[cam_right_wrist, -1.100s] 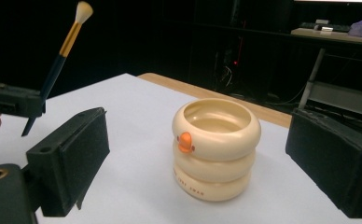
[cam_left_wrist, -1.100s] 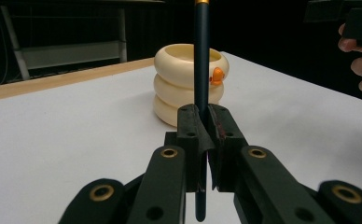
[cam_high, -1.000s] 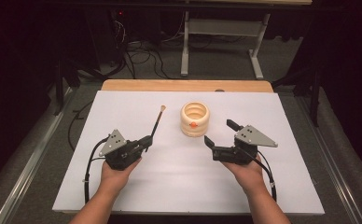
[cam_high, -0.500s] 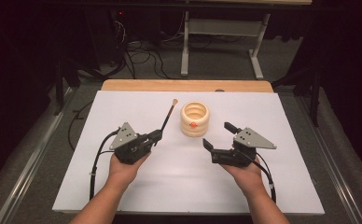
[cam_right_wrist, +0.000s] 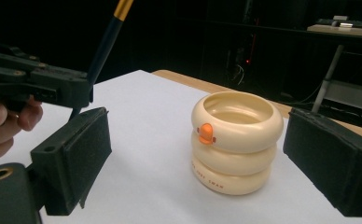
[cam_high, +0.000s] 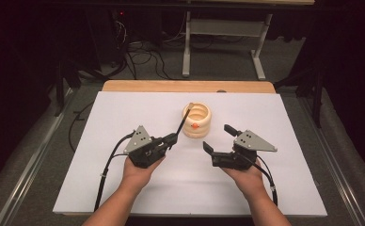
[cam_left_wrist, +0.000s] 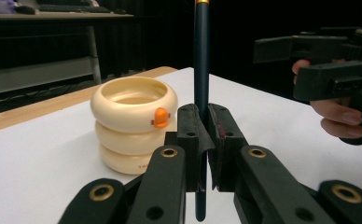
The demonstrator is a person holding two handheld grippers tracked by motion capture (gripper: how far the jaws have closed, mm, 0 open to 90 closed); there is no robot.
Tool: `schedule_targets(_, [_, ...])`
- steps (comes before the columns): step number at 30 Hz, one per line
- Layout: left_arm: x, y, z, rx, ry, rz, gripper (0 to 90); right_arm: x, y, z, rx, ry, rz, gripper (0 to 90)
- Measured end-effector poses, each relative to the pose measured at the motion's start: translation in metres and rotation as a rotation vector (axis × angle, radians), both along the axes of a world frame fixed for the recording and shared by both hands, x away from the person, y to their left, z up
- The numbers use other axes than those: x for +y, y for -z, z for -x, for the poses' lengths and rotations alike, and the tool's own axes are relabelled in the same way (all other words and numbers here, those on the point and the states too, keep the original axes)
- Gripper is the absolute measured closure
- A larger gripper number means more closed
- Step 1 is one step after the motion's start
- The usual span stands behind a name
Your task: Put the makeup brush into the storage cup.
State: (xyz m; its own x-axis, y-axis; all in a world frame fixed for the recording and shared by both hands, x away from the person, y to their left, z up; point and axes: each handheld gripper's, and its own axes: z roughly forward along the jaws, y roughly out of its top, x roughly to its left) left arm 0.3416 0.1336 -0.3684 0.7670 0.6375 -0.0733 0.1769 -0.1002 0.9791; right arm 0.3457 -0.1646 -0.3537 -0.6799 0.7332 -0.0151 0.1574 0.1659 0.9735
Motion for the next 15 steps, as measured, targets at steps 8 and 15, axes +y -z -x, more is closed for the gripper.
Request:
schedule_targets(8, [-0.007,0.005,0.007,0.005,0.038,0.011,84.7,0.003,0.001,0.002,0.009,-0.008,0.000,10.6])
schedule_targets(15, [-0.007,0.011,0.009,0.020,0.041,0.016,84.7,0.003,0.003,0.002,0.018,-0.015,-0.014,14.6])
